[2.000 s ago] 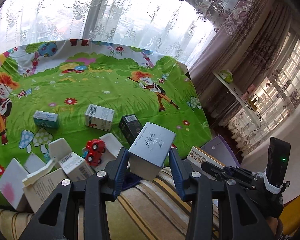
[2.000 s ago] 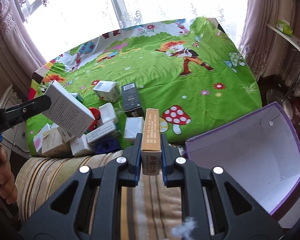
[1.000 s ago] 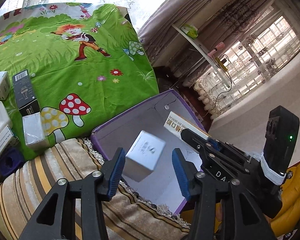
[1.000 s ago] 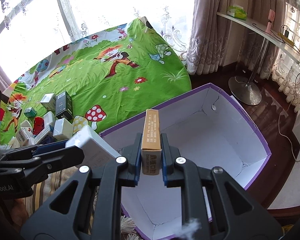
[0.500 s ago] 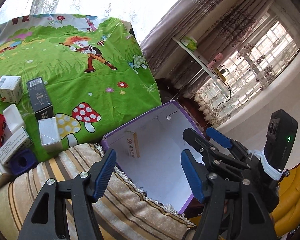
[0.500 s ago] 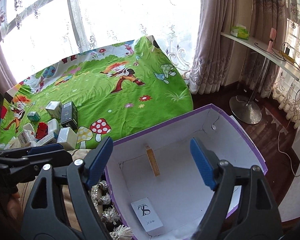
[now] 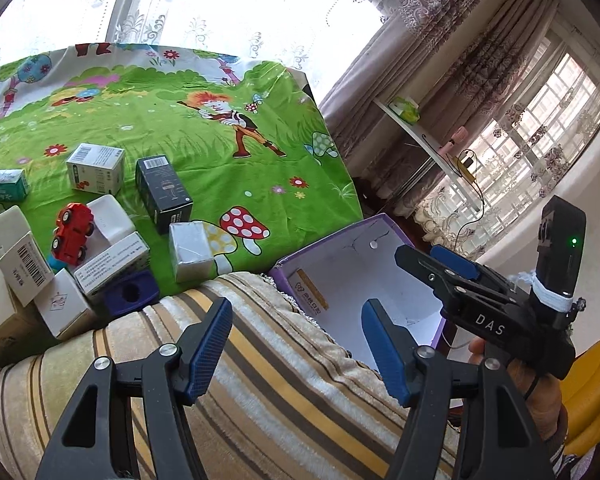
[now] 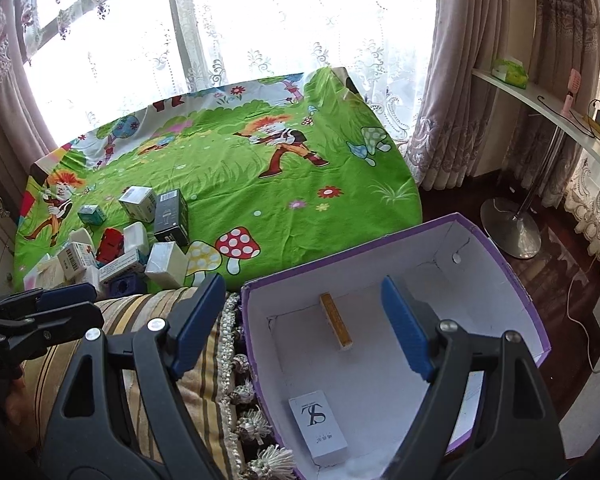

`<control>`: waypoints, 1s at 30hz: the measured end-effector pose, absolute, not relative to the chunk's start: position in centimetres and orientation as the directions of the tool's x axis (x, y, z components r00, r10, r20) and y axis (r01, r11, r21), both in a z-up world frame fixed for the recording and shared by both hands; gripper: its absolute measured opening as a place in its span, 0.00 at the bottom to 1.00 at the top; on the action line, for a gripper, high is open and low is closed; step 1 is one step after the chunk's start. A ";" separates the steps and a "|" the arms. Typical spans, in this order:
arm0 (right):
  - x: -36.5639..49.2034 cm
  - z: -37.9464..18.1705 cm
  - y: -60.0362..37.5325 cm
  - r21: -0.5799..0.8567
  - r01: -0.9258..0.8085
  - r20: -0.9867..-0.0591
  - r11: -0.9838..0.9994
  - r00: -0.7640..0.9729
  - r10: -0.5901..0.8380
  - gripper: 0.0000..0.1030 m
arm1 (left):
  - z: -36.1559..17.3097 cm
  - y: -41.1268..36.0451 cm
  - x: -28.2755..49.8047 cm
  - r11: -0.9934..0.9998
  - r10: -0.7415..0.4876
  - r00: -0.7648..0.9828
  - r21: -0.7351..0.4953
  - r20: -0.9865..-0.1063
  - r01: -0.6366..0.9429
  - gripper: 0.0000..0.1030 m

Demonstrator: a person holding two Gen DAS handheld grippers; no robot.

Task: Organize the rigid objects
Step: 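Move both open grippers back over the pile of boxes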

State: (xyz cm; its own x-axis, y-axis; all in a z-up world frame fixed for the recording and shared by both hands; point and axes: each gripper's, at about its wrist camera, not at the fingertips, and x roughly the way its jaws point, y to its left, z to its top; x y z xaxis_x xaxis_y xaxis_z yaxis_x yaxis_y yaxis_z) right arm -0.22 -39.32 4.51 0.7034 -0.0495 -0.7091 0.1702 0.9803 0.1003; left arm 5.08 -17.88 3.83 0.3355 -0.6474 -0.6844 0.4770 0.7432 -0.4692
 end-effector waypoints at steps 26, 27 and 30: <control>4.6 4.5 -26.4 0.094 -0.248 -0.781 0.964 0.582 0.225 0.80 | 2.5 0.7 5.9 0.833 -0.527 0.524 -0.530 -0.669 0.159 0.59; 4.8 4.5 -25.8 0.095 -0.264 -0.782 0.960 0.577 0.236 0.80 | 2.6 1.1 6.0 0.838 -0.516 0.531 -0.523 -0.672 0.153 0.59; 5.4 4.5 -24.1 0.091 -0.306 -0.786 0.948 0.563 0.257 0.80 | 2.7 2.5 6.5 0.864 -0.473 0.548 -0.486 -0.690 0.134 0.59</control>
State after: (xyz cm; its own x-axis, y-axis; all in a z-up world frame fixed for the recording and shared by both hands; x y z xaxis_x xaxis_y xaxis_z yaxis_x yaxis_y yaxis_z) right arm 5.44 -24.09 4.50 0.5625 0.2566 -0.7860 -0.3055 0.9478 0.0908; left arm 6.48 2.49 2.67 0.5485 -0.4729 -0.6896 0.1335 0.8637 -0.4861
